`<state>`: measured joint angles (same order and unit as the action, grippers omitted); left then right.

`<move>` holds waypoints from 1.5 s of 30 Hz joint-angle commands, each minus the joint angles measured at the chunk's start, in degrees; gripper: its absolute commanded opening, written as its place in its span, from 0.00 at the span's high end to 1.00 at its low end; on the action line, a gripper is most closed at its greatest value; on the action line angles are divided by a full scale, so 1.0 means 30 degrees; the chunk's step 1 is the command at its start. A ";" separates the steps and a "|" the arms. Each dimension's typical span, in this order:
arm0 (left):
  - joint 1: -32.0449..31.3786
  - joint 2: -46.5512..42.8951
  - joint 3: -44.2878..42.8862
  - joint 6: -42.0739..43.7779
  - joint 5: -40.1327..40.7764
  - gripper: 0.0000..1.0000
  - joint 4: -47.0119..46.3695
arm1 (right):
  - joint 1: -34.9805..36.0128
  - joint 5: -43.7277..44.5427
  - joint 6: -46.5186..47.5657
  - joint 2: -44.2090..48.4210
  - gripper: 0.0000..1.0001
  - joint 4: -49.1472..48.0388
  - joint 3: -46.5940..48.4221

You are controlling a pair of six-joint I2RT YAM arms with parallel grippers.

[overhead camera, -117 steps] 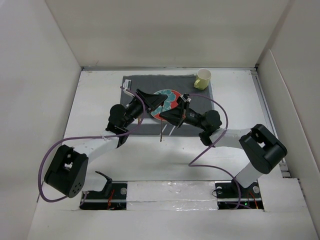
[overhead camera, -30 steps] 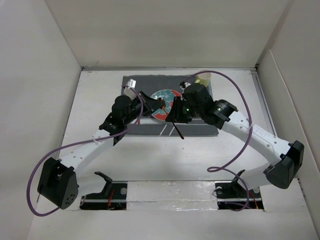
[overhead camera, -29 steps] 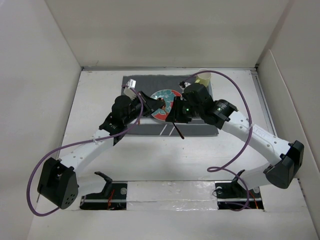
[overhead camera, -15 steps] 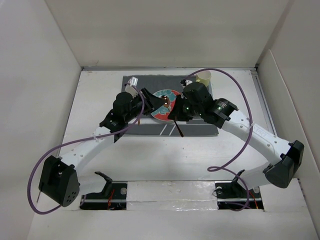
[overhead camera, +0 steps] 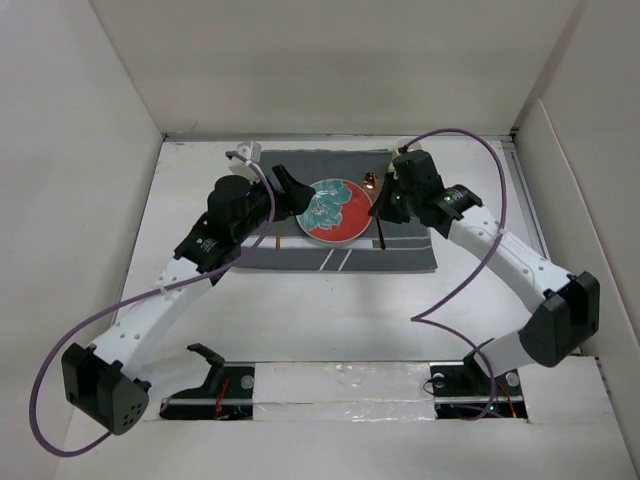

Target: Set the dinner table for one person

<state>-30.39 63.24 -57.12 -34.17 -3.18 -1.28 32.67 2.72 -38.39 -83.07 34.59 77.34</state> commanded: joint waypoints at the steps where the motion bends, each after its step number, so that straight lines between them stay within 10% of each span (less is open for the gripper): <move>1: -0.0035 -0.1389 -0.0268 0.1636 0.0884 0.31 0.1655 | -0.1247 0.0616 0.1017 -0.1545 1.00 -0.2034 -0.0409; 32: -0.0035 -0.4646 0.3309 0.0551 0.0797 0.33 0.4206 | -0.4590 0.1701 0.3510 -1.2651 1.00 -0.2682 0.5421; 45: -0.0035 -0.4499 0.3484 0.0053 0.0503 0.33 0.3620 | -0.4590 0.1642 0.3745 -1.2185 0.76 -0.2330 0.4689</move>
<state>-30.39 50.65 -47.55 -33.52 -1.28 11.92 19.14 6.52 -27.99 -121.21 28.03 91.50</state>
